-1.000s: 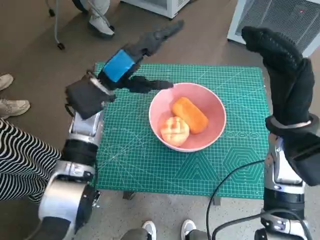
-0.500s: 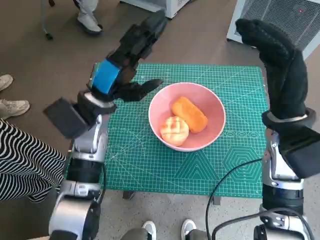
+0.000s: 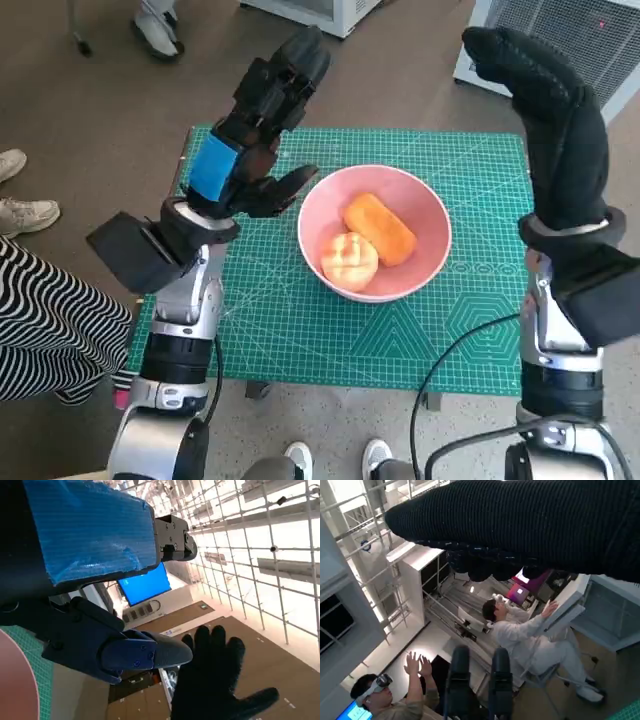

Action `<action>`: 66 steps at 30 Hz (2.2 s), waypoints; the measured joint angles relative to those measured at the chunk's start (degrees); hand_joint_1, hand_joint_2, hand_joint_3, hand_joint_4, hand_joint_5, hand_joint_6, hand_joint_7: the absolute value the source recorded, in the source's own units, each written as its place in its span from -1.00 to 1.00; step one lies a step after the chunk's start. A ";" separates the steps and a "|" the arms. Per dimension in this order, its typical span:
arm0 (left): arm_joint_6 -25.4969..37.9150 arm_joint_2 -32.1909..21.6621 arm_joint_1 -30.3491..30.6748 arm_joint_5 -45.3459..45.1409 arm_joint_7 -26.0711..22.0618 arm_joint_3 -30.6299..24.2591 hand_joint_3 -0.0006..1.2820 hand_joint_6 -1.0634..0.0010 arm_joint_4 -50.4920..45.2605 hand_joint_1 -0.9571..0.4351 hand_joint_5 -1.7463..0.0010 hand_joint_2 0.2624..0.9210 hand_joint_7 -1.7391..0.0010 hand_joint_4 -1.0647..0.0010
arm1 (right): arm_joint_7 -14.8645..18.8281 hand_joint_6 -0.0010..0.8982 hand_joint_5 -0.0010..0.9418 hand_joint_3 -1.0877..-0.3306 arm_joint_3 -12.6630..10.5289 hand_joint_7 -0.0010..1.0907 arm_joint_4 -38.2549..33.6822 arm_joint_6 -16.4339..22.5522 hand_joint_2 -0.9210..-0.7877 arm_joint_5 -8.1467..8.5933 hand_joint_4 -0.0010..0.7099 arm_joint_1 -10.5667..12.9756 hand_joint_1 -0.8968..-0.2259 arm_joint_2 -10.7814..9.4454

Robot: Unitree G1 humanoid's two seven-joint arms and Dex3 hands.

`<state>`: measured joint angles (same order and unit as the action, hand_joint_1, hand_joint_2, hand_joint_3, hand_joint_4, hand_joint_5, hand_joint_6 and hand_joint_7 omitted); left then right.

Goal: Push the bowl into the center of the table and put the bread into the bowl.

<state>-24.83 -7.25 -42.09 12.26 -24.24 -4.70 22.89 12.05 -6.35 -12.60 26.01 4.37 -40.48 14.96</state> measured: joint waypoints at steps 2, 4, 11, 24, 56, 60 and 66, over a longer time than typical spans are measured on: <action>-0.80 0.06 -0.01 -0.11 0.01 -0.04 -0.28 1.00 0.54 -0.73 1.00 1.00 0.58 0.80 | 0.00 -1.00 -1.00 -0.19 0.03 0.00 -0.41 0.38 -1.00 0.00 -0.55 -0.12 -0.55 0.00; -1.51 0.09 0.00 -0.35 0.02 -0.04 -0.28 1.00 1.18 -0.73 1.00 1.00 0.58 0.80 | 0.01 -1.00 -1.00 -0.19 0.07 -0.01 -0.78 0.62 -1.00 0.01 -0.55 -0.22 -0.56 0.00; -3.35 0.07 -0.01 -1.21 0.26 -0.04 -0.27 1.00 3.17 -0.71 1.00 1.00 0.58 0.81 | 0.32 -1.00 -1.00 -0.19 0.05 -0.03 -1.64 1.04 -1.00 0.24 -0.56 -0.33 -0.57 0.10; -4.12 -0.23 -0.04 -1.35 -0.08 0.33 -0.27 1.00 3.31 -0.70 1.00 1.00 0.62 0.85 | 0.64 -1.00 -1.00 -0.18 0.00 -0.04 -1.67 1.05 -1.00 0.50 -0.56 -0.33 -0.59 0.13; -3.02 0.68 -0.03 2.04 -3.30 0.03 -0.32 1.00 2.44 -0.69 1.00 1.00 0.64 0.87 | 0.55 -1.00 -1.00 -0.19 0.18 -0.04 1.25 -0.55 -1.00 -0.08 -0.56 0.10 -0.63 0.12; -2.84 0.74 -0.02 2.03 -3.19 0.03 -0.32 1.00 1.83 -0.70 1.00 1.00 0.64 0.87 | 0.50 -1.00 -1.00 -0.19 0.24 -0.04 1.31 -0.55 -1.00 -0.11 -0.56 0.29 -0.64 0.12; -2.78 0.80 -0.02 2.04 -3.18 0.00 -0.32 1.00 1.21 -0.70 1.00 1.00 0.64 0.88 | 0.49 -1.00 -1.00 -0.21 0.33 -0.04 1.29 -0.52 -1.00 -0.17 -0.56 0.50 -0.64 0.12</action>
<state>-27.61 -6.45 -42.11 14.30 -27.42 -4.70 24.10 12.54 -6.02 -11.31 25.48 4.19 -39.98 15.08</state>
